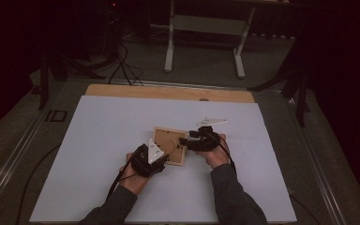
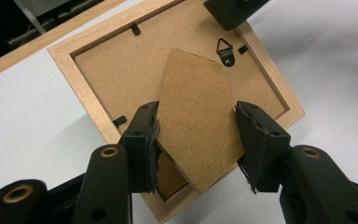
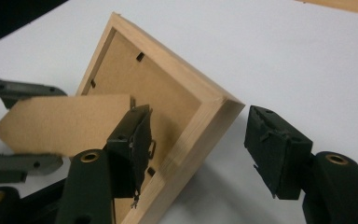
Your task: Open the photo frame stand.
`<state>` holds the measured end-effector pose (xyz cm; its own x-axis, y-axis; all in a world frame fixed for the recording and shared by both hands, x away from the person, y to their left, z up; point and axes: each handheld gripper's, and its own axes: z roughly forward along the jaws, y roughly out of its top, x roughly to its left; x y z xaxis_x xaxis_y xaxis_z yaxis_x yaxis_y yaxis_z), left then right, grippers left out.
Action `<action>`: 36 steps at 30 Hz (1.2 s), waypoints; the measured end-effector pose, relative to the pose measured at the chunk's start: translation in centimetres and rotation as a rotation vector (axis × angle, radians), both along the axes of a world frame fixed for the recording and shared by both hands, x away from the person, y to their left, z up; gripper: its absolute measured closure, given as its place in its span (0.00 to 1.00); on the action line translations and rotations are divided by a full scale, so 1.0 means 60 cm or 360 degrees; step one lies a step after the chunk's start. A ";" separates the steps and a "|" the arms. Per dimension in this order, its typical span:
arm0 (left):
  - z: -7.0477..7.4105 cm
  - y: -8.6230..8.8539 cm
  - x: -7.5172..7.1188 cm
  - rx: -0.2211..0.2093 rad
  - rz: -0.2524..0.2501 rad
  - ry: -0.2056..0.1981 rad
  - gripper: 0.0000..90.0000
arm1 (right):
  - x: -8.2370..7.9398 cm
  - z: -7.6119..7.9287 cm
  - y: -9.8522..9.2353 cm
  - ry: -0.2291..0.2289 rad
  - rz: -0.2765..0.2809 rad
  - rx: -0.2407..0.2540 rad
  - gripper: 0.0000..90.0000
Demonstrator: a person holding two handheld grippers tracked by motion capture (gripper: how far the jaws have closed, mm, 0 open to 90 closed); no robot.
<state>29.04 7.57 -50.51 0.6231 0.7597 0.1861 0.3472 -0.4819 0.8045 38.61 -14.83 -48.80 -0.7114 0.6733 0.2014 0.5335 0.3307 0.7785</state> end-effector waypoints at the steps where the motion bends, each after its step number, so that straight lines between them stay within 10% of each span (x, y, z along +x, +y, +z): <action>1: -0.001 0.000 -0.001 0.0007 -0.0005 -0.0013 0.58 | 0.003 -0.001 0.000 0.0017 -0.0001 0.0014 0.45; 7: -0.003 0.003 -0.002 0.0013 -0.0032 -0.0035 0.58 | 0.018 -0.013 0.003 0.0118 0.0035 0.0094 0.46; 20: -0.004 0.010 0.000 0.0002 -0.0050 -0.0021 0.57 | 0.011 -0.008 0.009 0.0059 0.0058 0.0055 0.48; 36: 0.004 0.020 0.015 -0.0125 -0.0066 0.0223 0.58 | 0.005 -0.001 0.011 0.0003 0.0068 0.0036 0.50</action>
<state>29.97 8.76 -50.29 0.6702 0.7413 0.0361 0.4399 -0.4358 0.7852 38.91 -14.18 -48.84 -0.7390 0.6376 0.2178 0.5206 0.3353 0.7852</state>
